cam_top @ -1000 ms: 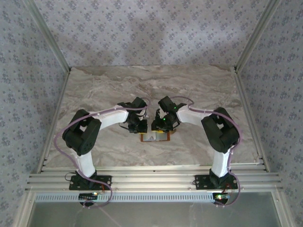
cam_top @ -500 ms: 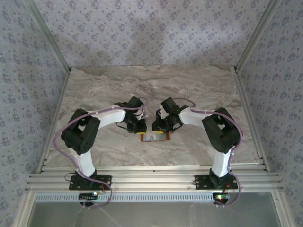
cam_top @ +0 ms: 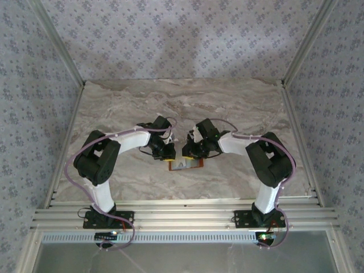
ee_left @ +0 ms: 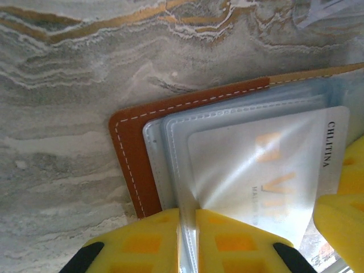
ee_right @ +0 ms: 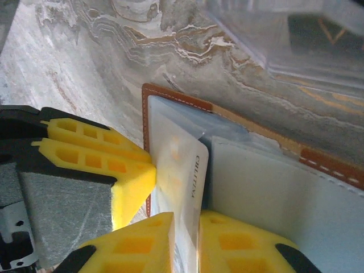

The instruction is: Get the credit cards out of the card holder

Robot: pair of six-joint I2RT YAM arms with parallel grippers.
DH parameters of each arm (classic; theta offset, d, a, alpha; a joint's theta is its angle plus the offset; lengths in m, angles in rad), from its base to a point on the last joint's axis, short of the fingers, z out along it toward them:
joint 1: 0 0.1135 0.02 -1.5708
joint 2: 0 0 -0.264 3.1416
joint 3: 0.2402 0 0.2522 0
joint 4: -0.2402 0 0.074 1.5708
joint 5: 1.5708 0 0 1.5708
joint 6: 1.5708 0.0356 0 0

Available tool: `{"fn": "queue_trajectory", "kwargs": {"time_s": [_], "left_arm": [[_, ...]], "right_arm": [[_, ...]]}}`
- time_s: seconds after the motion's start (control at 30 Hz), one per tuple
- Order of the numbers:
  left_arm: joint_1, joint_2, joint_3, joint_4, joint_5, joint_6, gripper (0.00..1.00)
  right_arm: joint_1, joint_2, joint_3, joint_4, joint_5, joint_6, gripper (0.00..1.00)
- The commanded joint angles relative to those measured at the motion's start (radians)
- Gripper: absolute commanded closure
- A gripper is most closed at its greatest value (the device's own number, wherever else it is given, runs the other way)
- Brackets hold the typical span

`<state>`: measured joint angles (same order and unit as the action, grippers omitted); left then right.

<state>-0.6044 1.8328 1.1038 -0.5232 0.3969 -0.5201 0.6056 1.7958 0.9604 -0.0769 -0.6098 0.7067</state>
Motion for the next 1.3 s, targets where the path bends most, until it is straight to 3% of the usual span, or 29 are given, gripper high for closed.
{"fn": "queue_trajectory", "kwargs": {"time_s": [0.0, 0.23, 0.8, 1.17, 1.27], "left_arm": [[-0.003, 0.071, -0.047, -0.041, -0.088, 0.017, 0.85], [-0.002, 0.072, -0.043, -0.058, -0.108, 0.016, 0.85], [-0.005, 0.025, -0.054, -0.073, -0.142, 0.016, 0.85], [-0.045, -0.015, -0.037, -0.087, -0.157, 0.05, 0.85], [-0.058, -0.037, -0.034, -0.098, -0.176, 0.055, 0.85]], "right_arm": [[0.008, 0.028, -0.027, 0.133, -0.095, 0.04, 0.85], [-0.01, -0.003, -0.062, 0.142, -0.077, 0.049, 0.94], [-0.089, -0.191, -0.075, -0.154, 0.089, -0.069, 0.97], [-0.14, -0.301, 0.022, -0.325, 0.183, -0.22, 1.0], [-0.156, -0.294, 0.093, -0.399, 0.184, -0.323, 1.0]]}}
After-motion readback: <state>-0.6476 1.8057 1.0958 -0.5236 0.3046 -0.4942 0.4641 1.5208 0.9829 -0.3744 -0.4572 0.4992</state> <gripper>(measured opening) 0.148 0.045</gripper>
